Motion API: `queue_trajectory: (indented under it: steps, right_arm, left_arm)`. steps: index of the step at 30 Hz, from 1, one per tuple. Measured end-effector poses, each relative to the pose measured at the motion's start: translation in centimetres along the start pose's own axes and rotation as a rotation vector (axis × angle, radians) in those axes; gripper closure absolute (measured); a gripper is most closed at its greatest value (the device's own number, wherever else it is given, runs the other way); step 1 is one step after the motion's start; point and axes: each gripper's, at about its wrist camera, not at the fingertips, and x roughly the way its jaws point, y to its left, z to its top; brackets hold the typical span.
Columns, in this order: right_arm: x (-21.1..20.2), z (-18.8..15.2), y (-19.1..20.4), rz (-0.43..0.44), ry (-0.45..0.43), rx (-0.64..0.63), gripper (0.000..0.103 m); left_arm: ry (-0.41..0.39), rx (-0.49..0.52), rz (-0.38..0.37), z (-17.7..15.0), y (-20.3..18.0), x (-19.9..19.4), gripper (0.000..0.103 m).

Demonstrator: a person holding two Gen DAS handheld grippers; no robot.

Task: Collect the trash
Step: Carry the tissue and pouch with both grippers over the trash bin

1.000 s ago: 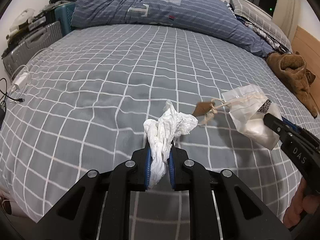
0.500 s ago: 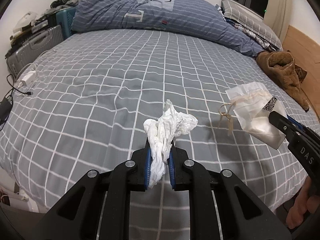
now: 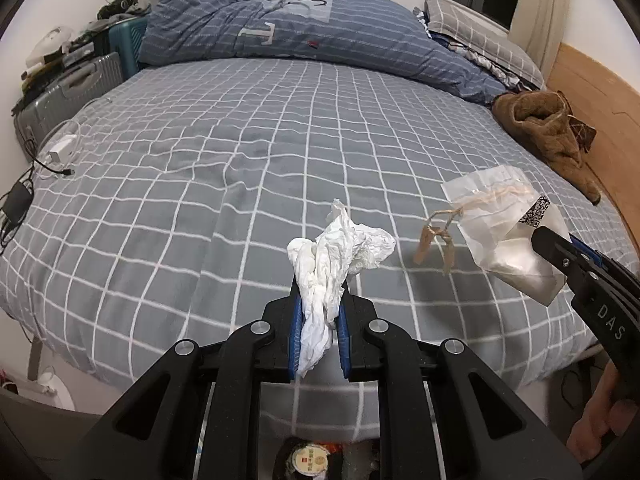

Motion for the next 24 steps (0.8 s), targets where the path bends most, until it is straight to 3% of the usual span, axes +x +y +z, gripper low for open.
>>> queue_trajectory:
  steps: [24]
  right_arm:
    - [-7.6,-7.5,0.1,0.009,0.032,0.019,0.078]
  left_arm:
    - [0.037,0.027,-0.035,-7.7,-1.8,-5.8,0.089]
